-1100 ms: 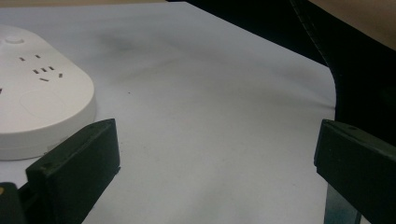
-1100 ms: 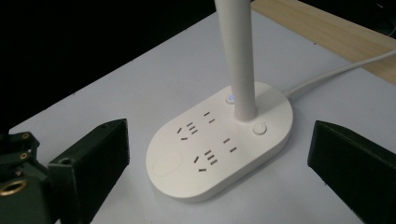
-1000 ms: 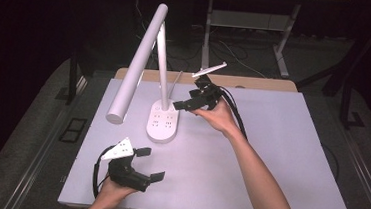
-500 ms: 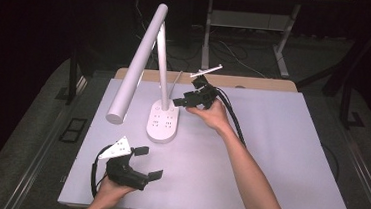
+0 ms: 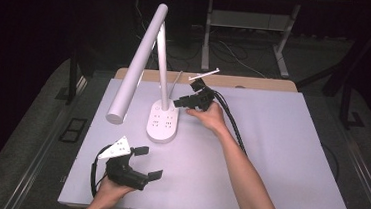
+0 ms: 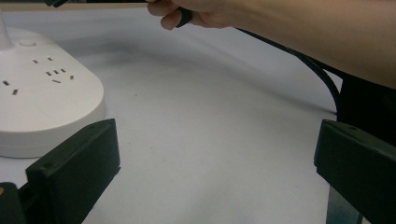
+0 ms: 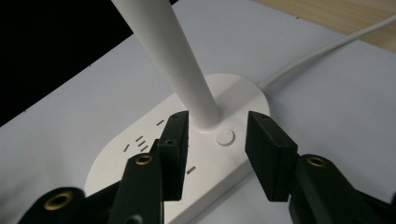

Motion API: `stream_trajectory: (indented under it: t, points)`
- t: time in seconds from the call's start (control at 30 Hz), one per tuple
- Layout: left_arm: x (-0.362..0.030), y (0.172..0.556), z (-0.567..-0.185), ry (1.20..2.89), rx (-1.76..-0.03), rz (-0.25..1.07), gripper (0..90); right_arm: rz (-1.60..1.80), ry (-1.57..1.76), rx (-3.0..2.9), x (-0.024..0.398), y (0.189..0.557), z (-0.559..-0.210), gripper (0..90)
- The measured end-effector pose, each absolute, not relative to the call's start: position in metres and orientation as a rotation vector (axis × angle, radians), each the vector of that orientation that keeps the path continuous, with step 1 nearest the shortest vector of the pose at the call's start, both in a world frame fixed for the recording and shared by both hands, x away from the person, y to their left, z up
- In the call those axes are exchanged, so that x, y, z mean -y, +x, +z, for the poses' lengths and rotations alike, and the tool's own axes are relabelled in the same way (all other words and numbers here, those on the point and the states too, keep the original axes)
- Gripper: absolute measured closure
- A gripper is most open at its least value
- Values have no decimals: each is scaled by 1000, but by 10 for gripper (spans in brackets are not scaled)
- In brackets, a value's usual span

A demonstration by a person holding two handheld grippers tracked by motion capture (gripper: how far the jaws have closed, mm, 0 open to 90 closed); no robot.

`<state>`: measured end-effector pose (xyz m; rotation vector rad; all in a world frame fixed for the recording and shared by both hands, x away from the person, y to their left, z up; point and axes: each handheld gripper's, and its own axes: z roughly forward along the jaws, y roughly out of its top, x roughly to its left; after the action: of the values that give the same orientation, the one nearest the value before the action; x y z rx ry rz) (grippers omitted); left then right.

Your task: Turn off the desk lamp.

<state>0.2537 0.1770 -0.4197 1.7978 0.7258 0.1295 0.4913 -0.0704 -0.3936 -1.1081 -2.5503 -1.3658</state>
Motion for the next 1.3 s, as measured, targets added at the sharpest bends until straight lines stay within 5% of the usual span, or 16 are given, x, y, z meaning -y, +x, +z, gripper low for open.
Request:
stream_trajectory:
  t: [0.6, 1.3]
  points:
    - [-179, 253, -419, 1785, -729, 125, 0, -1390, -1107, 2536, 52, 496, -418, 899]
    - [-178, 254, -419, 1782, -726, 116, 0, -1405, -1171, 2503, 49, 502, -434, 900]
